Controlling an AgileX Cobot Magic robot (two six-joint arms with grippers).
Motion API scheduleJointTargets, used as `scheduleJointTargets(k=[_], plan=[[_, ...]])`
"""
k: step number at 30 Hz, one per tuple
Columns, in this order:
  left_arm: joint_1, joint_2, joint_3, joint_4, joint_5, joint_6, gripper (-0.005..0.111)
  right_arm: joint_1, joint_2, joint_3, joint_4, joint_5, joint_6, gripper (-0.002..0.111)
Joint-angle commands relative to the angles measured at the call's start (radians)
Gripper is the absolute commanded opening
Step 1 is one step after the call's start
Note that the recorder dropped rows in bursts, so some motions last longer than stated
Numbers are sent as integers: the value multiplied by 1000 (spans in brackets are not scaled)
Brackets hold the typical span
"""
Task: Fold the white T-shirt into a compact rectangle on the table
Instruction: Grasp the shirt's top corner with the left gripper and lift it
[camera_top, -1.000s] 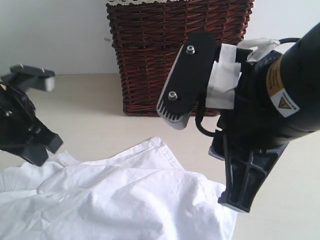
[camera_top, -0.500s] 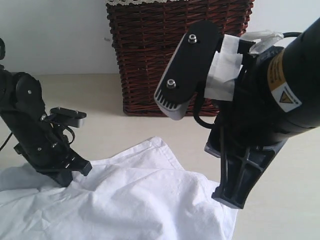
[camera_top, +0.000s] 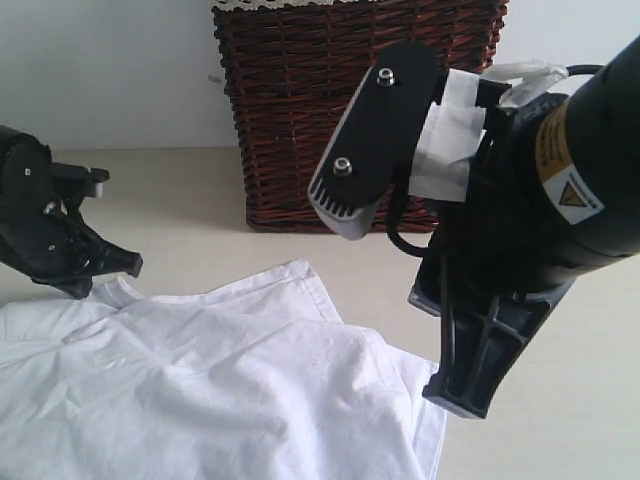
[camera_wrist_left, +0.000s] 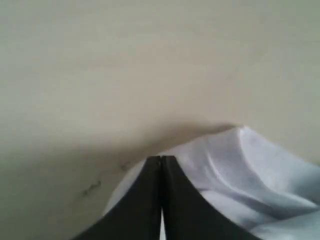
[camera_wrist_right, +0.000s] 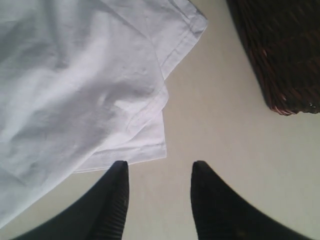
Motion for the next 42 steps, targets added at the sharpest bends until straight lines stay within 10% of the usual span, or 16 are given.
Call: scheduleJointTargets(k=[1,9,14,31,35,42], plan=[[-28,-128,-9,-167,-66,182,4,1,-9,-7,-25,9,13,40],[-195,-219,-9,-624,118,826,60,1,-51,-7,-195,79,219,40],[-363,-176,6,-679,82,1017,66,1,-124,-7,-215,83,246,40],[-415,144,-199,-398,-254,431,66,1,-226,-7,-186,74,264,40],[-393,203,-246,-371,-224,406,57,1,-226,-7,-182,74,264,40],[-356,233,-274,-346,-181,413,1,1,-226,-7,-168,74,264,40]])
